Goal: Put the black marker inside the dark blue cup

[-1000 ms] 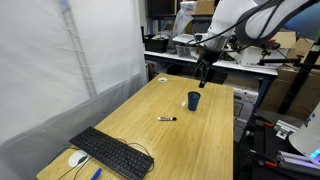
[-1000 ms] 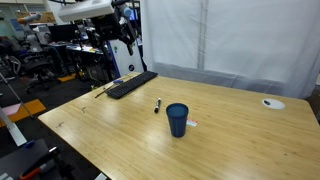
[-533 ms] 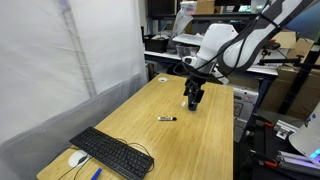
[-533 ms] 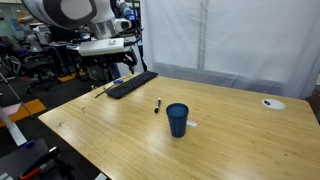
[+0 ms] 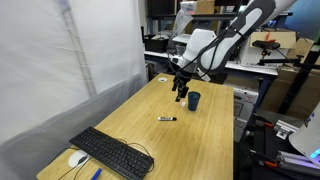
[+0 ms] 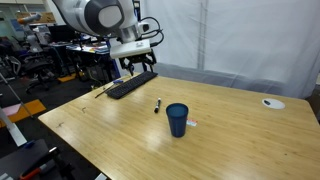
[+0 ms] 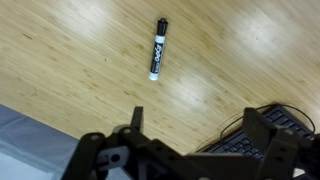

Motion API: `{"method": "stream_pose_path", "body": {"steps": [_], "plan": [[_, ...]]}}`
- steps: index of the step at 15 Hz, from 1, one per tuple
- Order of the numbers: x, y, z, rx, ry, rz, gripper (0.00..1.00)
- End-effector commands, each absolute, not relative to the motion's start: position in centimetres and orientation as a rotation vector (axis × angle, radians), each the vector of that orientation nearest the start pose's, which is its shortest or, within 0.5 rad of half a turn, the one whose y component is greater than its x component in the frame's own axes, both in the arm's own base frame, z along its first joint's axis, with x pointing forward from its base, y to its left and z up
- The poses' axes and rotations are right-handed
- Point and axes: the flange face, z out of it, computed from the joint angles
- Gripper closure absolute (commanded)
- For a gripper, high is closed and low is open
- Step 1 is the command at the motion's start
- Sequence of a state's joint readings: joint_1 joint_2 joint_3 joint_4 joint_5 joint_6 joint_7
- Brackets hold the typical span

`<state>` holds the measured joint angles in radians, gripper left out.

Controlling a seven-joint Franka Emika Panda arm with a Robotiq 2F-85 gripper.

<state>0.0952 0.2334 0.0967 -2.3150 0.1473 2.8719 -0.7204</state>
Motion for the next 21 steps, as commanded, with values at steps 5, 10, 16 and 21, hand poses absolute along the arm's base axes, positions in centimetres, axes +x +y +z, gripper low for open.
{"method": "stream_pose_path", "body": {"steps": [5,10,16,21], "plan": [[54.8,10.3,27.4,-2.865,-1.172,-0.521,0.0],[57.7,10.5,22.9,-2.79,-1.077,-0.489,0.0],[62.3,8.8,18.4,-2.783,-1.001,-0.557,0.0],[63.9,10.8,15.6,-2.785,-1.048,-0.517,0.0]]}}
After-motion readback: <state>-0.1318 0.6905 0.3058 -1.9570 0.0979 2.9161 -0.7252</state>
